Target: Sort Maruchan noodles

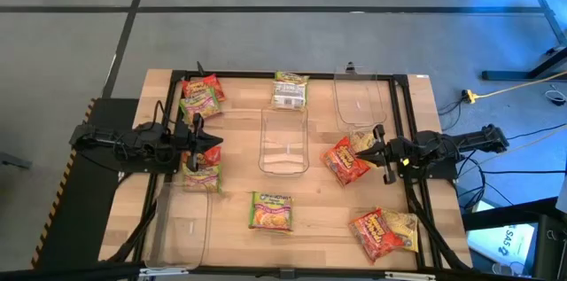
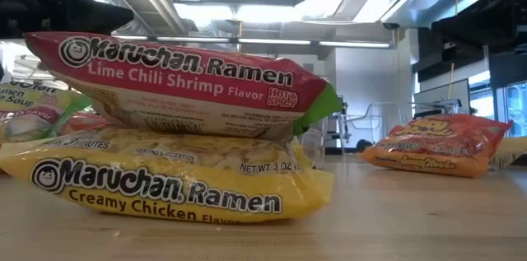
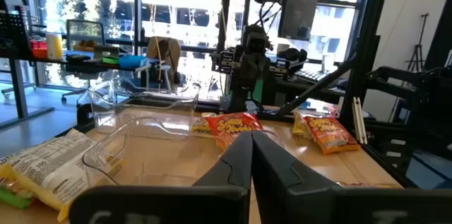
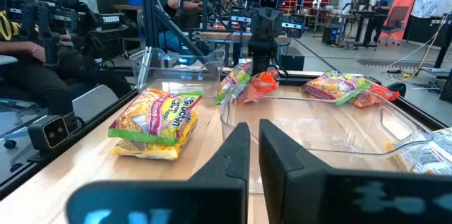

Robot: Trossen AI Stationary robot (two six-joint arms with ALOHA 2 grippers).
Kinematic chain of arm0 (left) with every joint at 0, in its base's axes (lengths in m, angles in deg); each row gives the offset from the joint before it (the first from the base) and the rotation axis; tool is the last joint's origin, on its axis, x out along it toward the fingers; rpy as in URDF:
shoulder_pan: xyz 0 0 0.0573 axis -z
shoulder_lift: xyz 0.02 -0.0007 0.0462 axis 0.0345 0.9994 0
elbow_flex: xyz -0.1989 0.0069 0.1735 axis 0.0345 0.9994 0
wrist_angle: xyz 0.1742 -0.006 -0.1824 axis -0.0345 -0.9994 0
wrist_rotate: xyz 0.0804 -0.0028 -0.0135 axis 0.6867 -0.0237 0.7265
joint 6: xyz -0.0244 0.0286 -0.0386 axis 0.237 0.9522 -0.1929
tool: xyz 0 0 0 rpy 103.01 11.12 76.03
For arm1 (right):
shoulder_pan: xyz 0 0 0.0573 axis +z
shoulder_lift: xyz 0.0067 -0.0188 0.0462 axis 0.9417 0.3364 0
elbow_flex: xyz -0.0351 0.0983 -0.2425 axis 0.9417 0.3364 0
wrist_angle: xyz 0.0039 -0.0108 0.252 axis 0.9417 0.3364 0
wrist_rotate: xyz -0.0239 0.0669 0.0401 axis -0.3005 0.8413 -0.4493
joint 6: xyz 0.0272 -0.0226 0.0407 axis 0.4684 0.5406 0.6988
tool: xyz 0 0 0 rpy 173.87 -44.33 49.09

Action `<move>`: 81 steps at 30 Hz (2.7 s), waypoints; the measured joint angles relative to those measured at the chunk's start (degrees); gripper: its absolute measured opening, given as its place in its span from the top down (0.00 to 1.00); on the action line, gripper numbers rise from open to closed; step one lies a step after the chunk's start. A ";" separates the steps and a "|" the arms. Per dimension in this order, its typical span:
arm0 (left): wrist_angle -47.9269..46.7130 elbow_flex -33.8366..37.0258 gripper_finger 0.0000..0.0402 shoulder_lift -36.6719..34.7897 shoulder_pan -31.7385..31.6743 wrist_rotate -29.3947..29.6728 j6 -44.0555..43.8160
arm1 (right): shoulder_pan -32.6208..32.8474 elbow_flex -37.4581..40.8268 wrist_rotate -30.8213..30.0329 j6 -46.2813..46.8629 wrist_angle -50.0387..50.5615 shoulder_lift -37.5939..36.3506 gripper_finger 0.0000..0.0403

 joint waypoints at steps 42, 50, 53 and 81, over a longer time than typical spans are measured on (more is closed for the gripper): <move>5.53 0.00 1.00 0.00 -0.01 3.86 0.81 | 0.00 0.11 1.60 8.25 -1.97 -0.02 0.99; 17.36 -0.50 1.00 0.19 -0.01 2.10 0.15 | 0.00 0.11 -3.82 12.82 -2.03 -0.02 0.99; 17.32 -2.56 1.00 3.59 0.07 0.86 -1.44 | -0.02 0.11 -4.52 13.46 -2.08 -0.02 0.99; 3.37 -45.68 1.00 67.60 12.71 1.27 -11.92 | 0.00 0.04 1.13 12.02 -1.20 0.00 0.99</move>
